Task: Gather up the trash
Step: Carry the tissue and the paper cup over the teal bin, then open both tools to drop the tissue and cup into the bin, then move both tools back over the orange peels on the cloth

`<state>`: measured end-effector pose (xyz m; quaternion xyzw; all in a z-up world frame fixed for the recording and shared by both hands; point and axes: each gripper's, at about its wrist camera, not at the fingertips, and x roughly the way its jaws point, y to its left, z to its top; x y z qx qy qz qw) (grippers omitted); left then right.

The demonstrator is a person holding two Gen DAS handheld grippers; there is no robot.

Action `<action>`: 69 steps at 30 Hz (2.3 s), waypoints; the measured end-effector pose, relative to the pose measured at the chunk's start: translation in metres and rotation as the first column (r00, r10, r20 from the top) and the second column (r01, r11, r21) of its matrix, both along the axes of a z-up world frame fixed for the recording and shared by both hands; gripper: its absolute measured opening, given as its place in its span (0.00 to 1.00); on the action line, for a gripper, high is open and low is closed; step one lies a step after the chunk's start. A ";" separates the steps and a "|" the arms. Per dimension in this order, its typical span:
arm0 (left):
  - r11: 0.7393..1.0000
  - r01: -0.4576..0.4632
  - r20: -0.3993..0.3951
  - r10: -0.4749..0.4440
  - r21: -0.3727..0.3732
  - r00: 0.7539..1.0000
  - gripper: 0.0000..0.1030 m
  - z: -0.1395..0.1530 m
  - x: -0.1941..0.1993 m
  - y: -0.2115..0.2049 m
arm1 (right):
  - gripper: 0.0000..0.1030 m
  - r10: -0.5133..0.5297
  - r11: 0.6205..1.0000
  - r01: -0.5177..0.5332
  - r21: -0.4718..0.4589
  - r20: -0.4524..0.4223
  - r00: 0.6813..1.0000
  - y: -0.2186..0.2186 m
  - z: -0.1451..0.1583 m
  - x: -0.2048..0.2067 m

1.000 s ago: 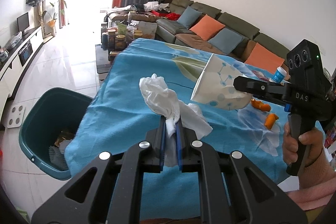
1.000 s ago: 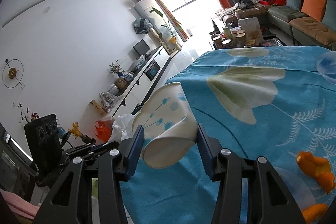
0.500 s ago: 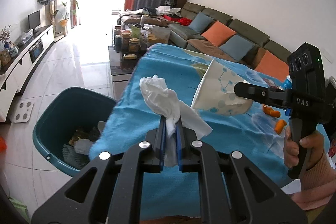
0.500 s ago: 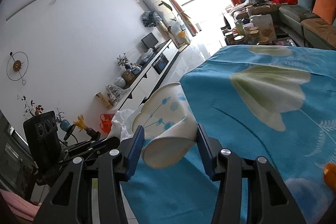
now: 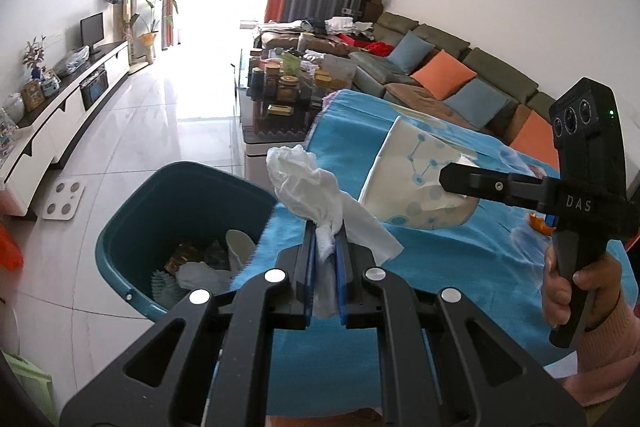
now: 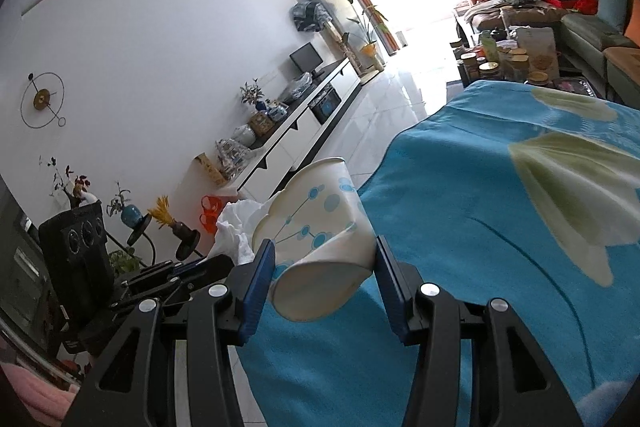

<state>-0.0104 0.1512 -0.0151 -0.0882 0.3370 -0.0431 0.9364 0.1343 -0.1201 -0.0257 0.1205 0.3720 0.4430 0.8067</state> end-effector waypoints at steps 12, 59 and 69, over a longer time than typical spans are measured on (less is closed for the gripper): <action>0.997 -0.075 -0.017 0.075 0.006 0.997 0.09 -0.008 0.003 0.029 | 0.47 0.035 0.999 -0.035 -0.034 0.007 0.999 0.039 0.000 0.005; 0.963 -0.268 -0.078 0.266 -0.012 0.961 0.54 -0.065 0.037 0.085 | 0.55 0.111 0.980 -0.115 -0.163 -0.036 0.993 0.117 -0.008 0.024; 0.997 0.078 0.050 -0.077 -0.022 0.996 0.60 -0.028 0.021 -0.022 | 0.55 -0.076 0.986 0.083 -0.146 0.058 0.995 -0.029 0.019 -0.007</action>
